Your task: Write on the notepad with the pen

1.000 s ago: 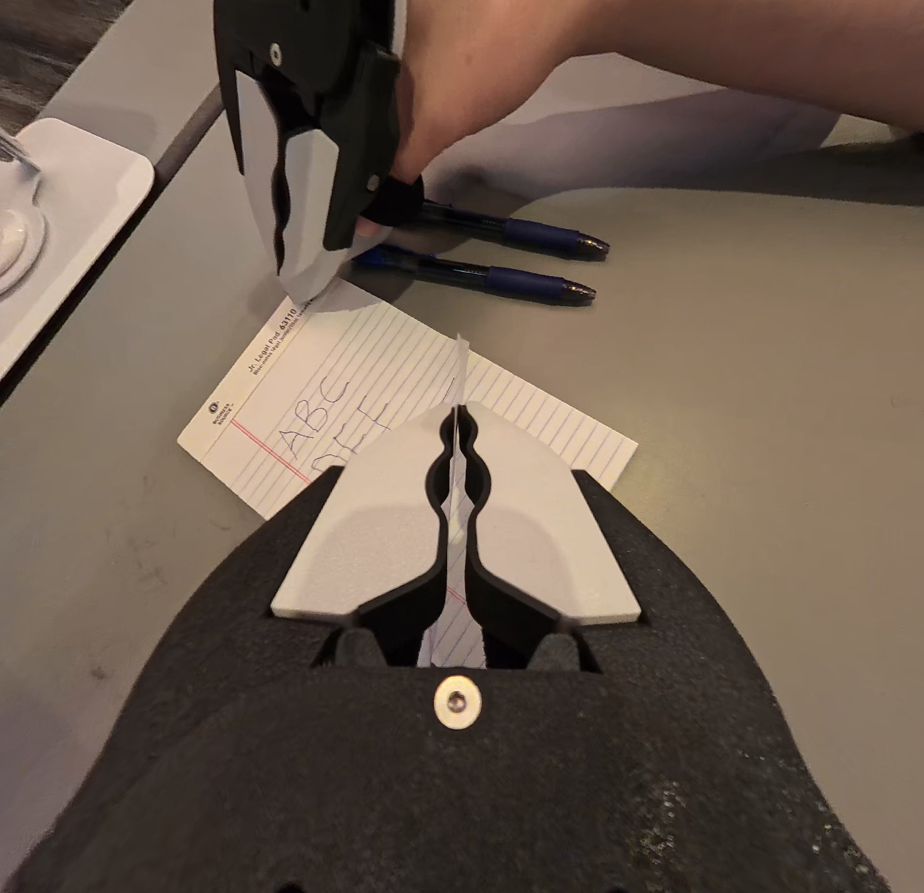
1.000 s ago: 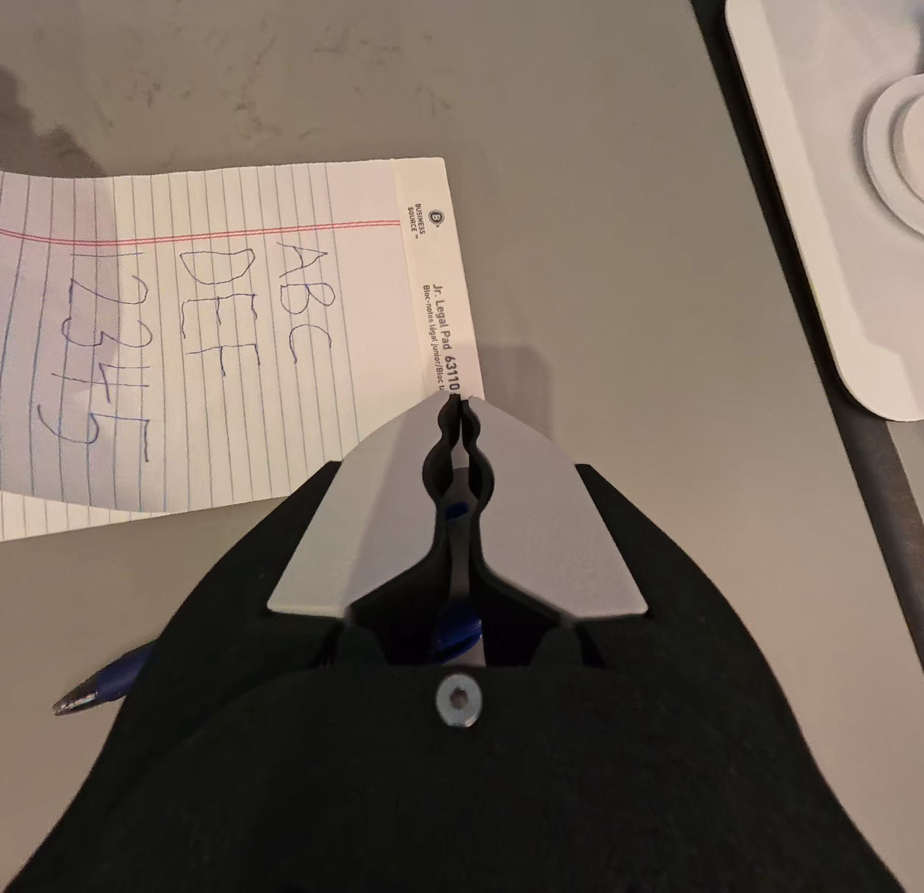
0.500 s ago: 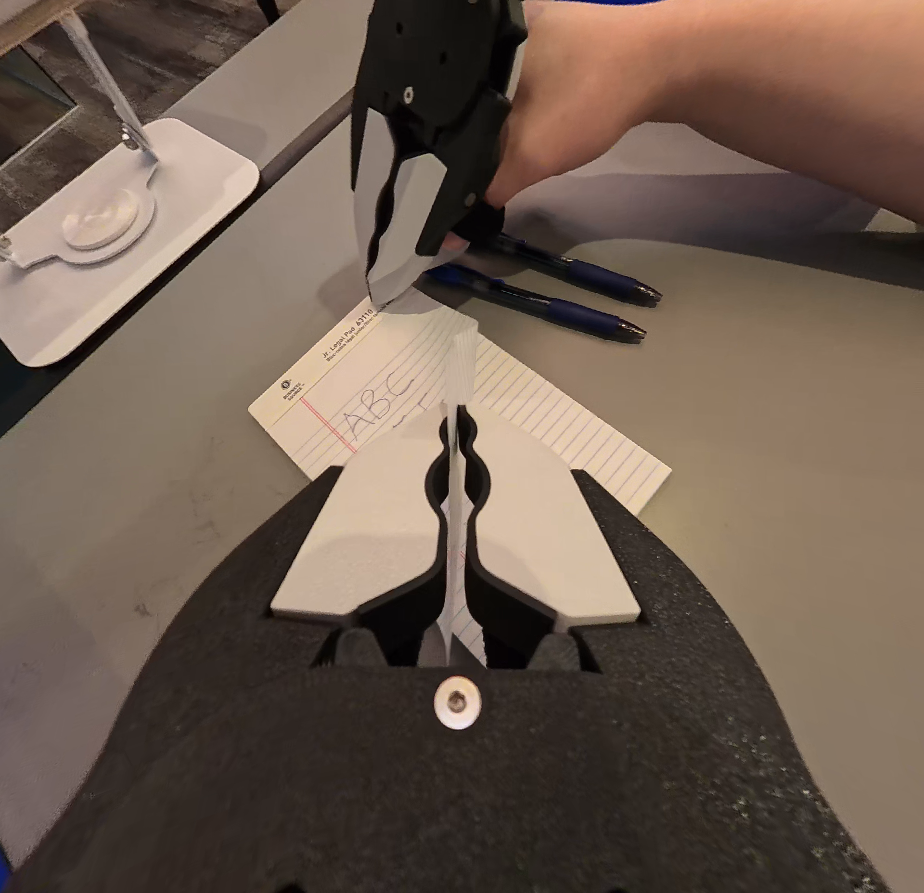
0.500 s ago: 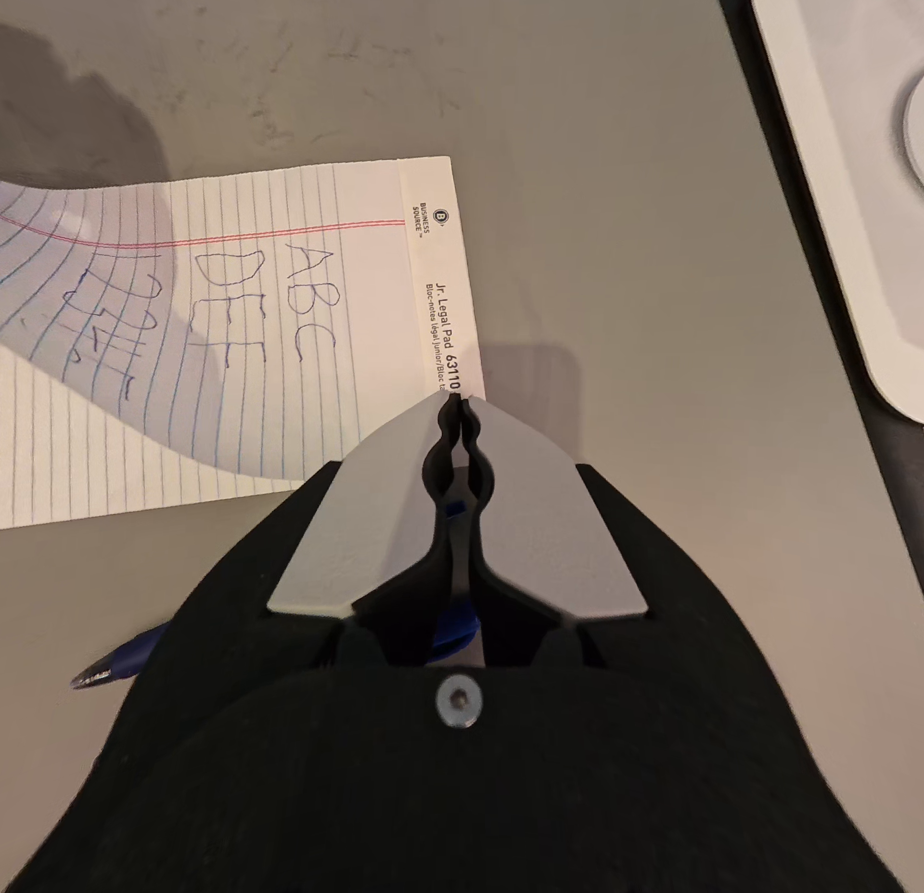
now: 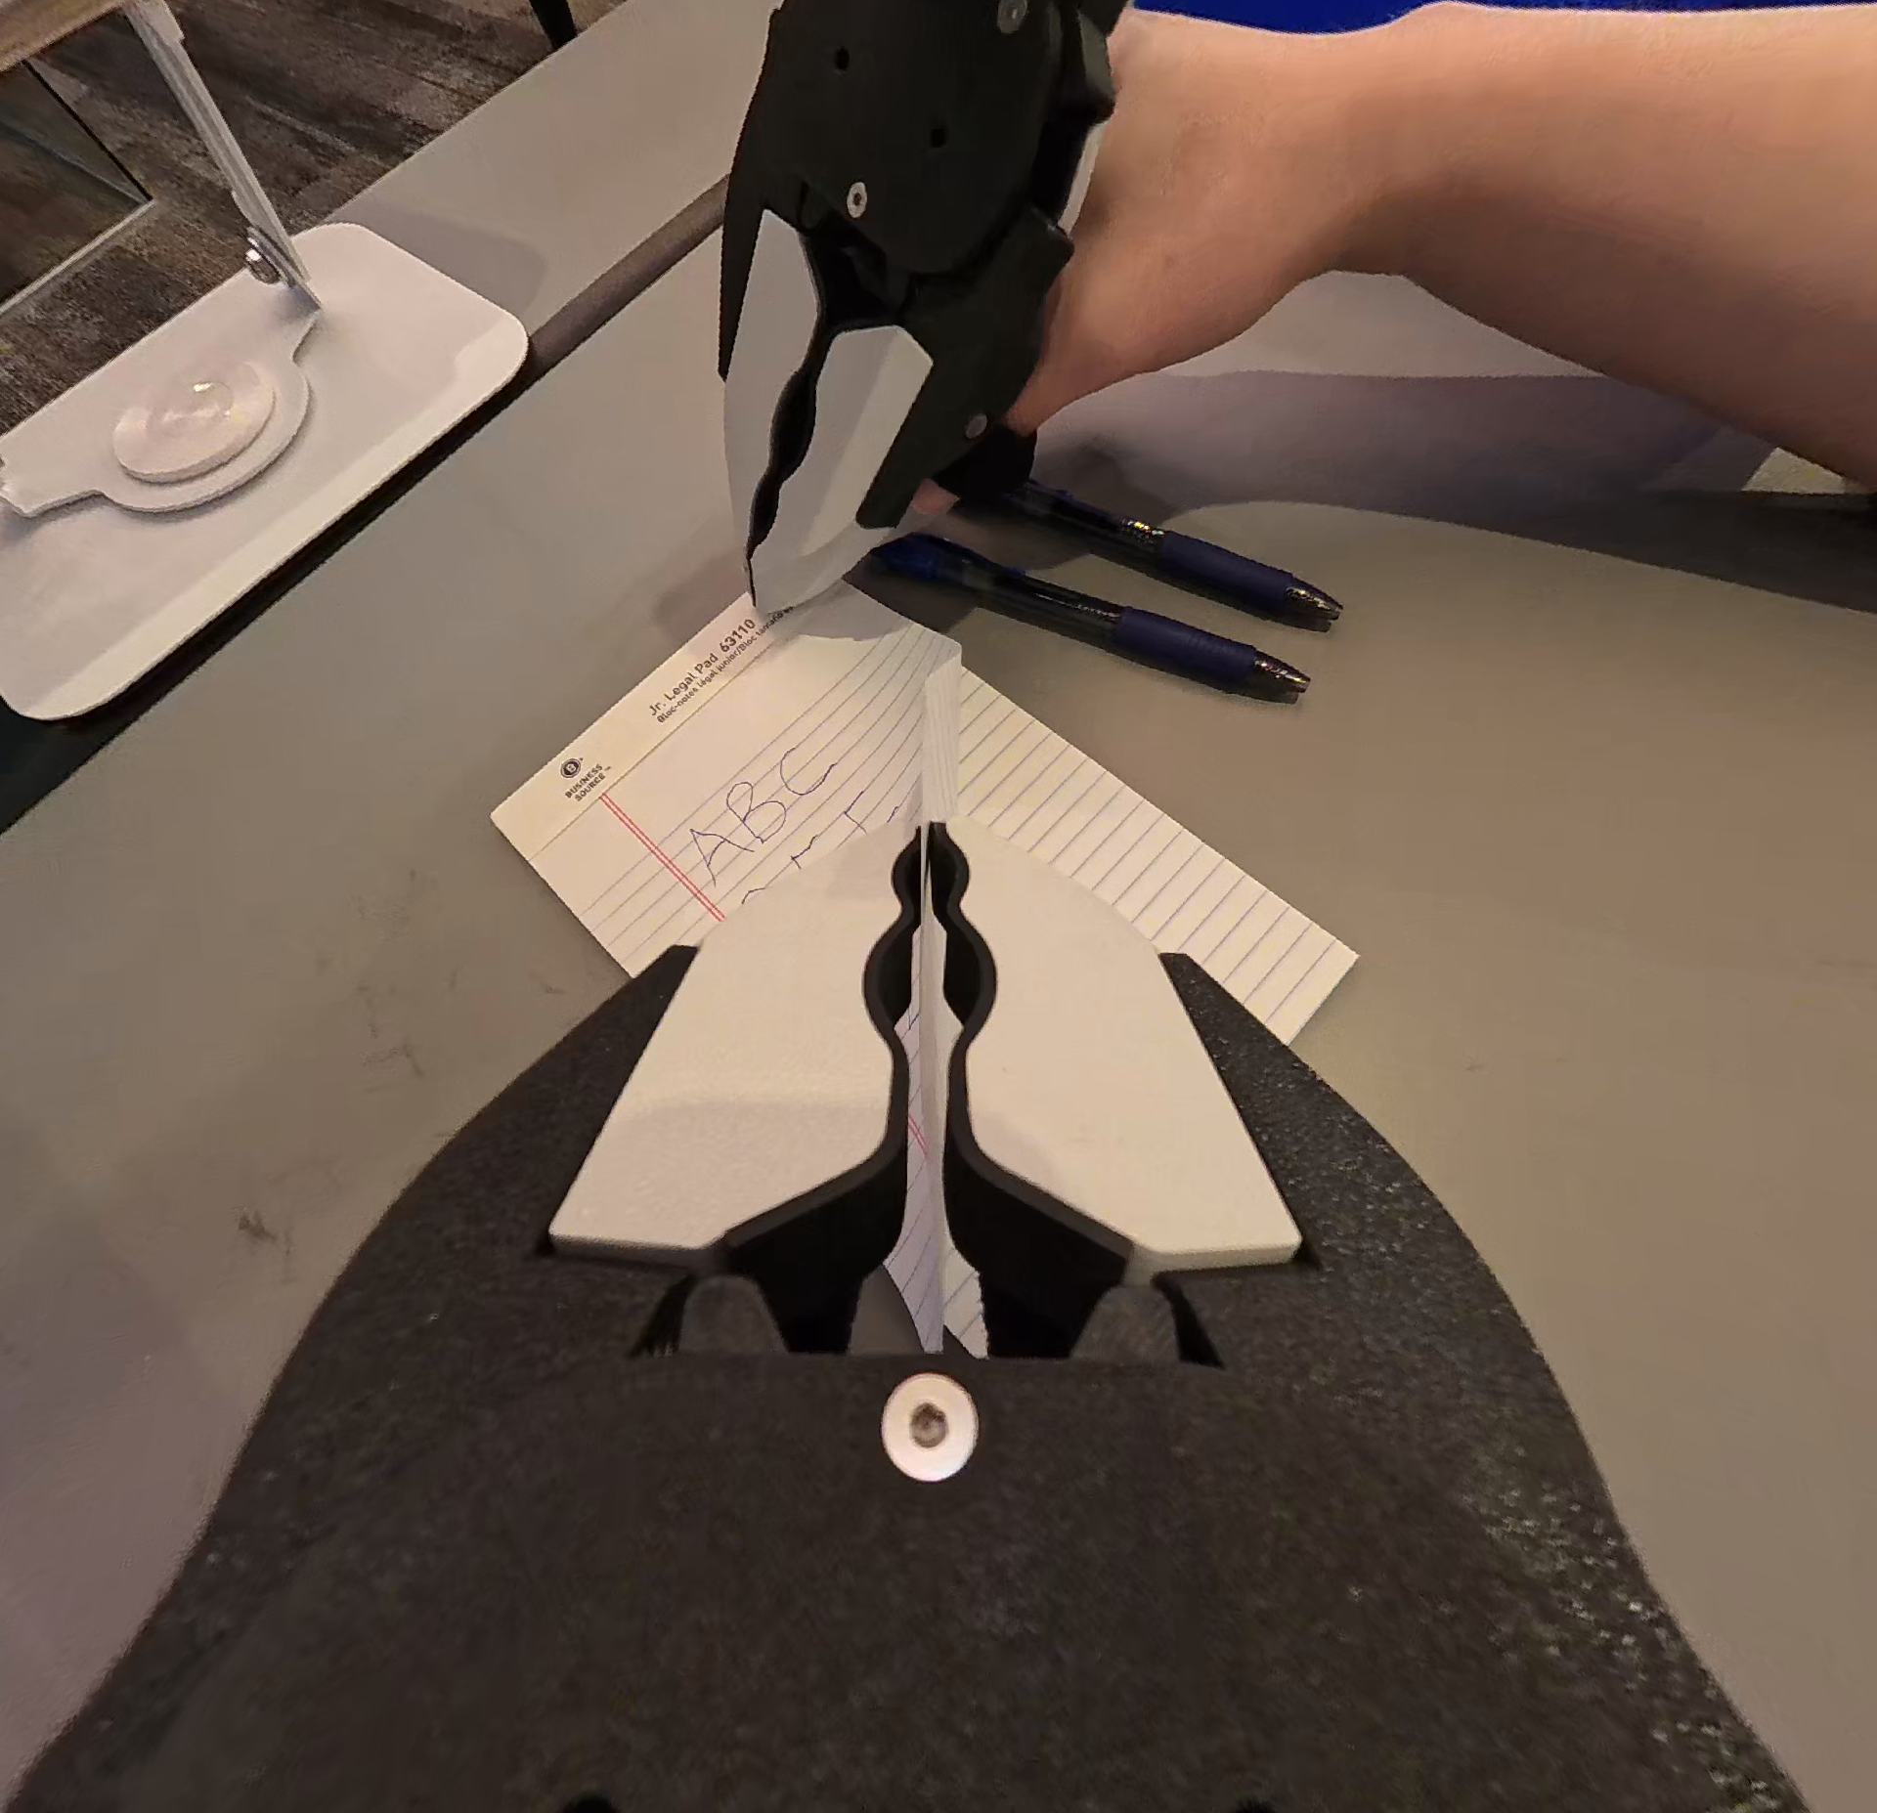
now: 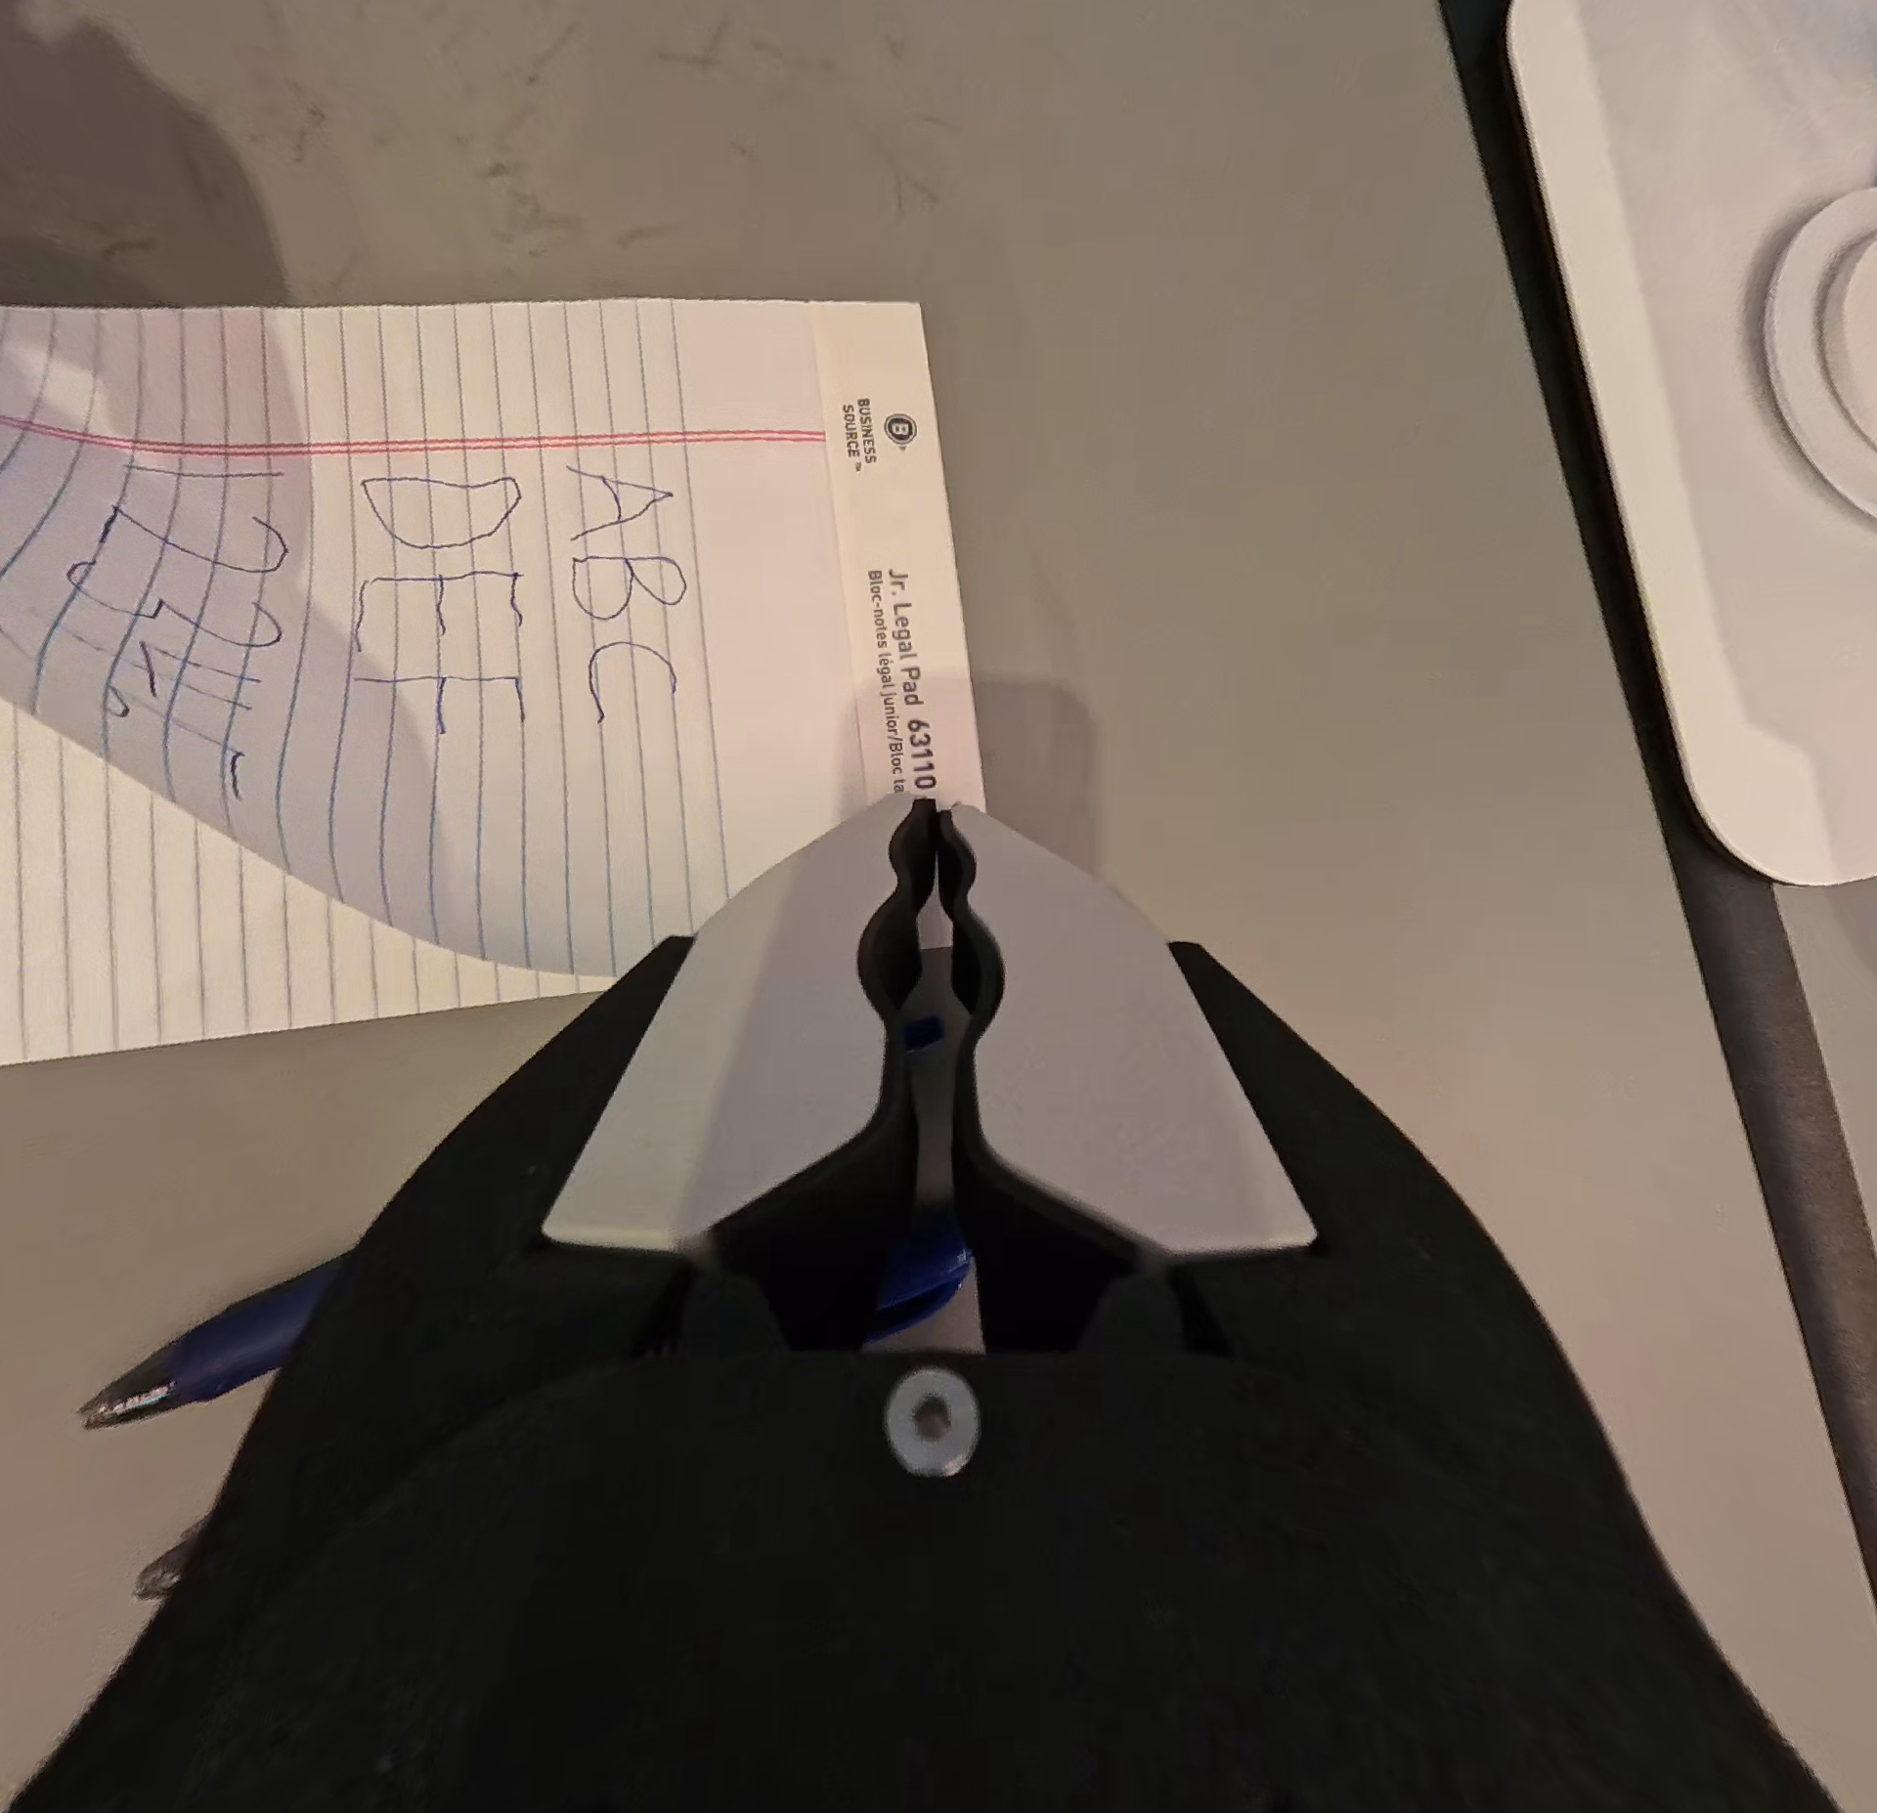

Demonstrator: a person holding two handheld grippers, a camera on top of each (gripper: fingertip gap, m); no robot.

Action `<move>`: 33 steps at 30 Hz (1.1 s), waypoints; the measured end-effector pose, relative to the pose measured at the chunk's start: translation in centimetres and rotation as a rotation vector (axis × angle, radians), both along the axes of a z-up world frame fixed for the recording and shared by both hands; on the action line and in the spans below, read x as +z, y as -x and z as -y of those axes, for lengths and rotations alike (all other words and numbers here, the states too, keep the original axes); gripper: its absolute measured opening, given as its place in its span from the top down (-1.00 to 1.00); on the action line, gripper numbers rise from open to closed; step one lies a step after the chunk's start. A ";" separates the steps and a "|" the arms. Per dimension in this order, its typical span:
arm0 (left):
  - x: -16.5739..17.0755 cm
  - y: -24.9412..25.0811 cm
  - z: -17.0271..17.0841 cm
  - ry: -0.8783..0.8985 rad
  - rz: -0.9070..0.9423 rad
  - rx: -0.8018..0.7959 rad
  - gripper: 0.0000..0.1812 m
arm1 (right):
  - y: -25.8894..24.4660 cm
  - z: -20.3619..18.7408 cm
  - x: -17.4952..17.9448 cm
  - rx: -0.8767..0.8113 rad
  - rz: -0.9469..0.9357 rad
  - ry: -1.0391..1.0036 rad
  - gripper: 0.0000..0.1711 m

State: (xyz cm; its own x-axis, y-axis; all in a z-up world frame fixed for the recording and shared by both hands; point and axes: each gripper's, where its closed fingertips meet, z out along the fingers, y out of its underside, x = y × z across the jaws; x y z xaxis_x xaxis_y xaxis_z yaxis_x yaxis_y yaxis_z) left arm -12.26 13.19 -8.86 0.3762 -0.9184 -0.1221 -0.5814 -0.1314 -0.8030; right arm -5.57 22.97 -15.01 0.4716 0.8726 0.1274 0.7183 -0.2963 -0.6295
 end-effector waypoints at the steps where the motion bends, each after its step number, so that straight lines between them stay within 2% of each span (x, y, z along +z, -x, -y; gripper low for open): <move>1: 0.0 0.0 -0.1 0.001 0.000 0.003 1.00 | 0.0 0.0 0.0 0.000 0.004 -0.002 1.00; 21: 0.6 1.9 -1.5 0.084 0.122 0.085 1.00 | 0.0 0.0 0.0 -0.008 -0.077 0.041 0.99; 33: 0.3 2.2 -1.8 0.079 0.112 0.094 1.00 | 0.0 0.1 0.0 0.003 -0.117 0.071 0.99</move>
